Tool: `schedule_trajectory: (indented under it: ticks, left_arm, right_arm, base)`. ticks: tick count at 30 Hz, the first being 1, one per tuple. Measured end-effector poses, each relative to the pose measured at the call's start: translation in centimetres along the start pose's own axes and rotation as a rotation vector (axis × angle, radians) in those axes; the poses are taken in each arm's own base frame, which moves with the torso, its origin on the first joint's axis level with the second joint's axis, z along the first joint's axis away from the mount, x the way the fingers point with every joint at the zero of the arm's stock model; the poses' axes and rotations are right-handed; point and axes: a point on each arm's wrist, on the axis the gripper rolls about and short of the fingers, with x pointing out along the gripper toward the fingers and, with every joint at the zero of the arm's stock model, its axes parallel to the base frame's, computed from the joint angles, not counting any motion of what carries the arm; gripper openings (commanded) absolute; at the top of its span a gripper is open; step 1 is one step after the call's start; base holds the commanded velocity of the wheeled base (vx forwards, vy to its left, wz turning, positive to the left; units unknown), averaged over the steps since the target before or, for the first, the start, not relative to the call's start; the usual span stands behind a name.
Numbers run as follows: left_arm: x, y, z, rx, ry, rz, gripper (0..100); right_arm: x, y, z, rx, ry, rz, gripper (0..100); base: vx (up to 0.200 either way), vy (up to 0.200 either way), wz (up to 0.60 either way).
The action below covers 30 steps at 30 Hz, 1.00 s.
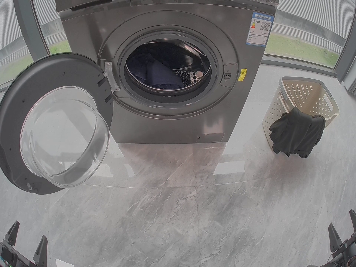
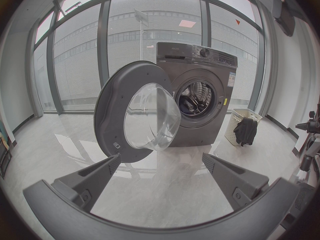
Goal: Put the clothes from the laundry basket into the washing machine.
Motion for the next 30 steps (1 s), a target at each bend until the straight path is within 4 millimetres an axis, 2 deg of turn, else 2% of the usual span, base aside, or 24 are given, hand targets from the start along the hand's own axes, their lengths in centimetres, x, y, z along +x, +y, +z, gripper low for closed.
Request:
schedule_trajectory:
  ticks: [26,30]
  left_arm:
    - [-0.01,0.01,-0.02,0.023,-0.001,0.004,100]
    - [-0.01,0.01,-0.01,0.022,-0.001,0.005,100]
  right_arm:
    - [0.01,0.02,-0.03,-0.005,0.003,0.005,100]
    - [0.01,0.02,-0.02,-0.005,0.003,0.005,100]
  base:
    - [0.000,-0.200,0.00]
    - [0.000,0.000,0.00]
